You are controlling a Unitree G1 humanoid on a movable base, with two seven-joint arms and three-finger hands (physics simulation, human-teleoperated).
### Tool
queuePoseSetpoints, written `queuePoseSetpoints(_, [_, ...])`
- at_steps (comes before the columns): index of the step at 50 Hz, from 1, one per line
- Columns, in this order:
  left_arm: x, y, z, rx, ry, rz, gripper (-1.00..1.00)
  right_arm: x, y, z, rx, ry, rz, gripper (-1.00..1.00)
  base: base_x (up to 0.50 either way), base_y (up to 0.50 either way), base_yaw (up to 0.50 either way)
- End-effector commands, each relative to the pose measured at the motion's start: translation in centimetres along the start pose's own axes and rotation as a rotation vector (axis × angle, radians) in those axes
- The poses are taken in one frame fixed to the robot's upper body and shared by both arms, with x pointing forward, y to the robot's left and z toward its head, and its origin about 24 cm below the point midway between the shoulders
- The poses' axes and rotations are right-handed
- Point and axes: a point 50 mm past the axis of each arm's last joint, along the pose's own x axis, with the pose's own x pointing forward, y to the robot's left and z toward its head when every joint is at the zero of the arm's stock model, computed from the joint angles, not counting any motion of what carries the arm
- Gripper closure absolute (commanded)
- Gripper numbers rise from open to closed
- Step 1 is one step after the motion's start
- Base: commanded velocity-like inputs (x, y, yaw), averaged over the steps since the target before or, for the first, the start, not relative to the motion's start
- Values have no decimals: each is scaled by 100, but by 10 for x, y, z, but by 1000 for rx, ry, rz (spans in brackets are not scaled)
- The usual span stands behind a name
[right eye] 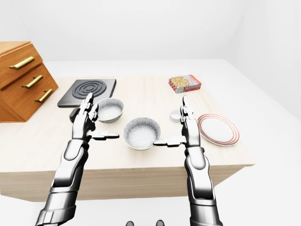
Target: Pick the akita bowl from table center and place it on the plate.
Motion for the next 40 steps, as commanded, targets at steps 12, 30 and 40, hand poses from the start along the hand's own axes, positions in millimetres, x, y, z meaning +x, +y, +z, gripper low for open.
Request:
queuePoseSetpoints(12, [-2, 0, -1, -4, 2, 6, -100, -1, 2, 1, -5, -2, 28, -100, 37, -33, 0])
queuePoseSetpoints(30, [0, 3, -1, -1, 7, 16, -100, -2, 0, -2, -26, 9, 19, -100, 0, 0, 0])
queuePoseSetpoints(40, [-1, 3, -2, -1, 7, 17, -100, -1, 0, -2, -54, 13, 23, -100, 3, 7, 0])
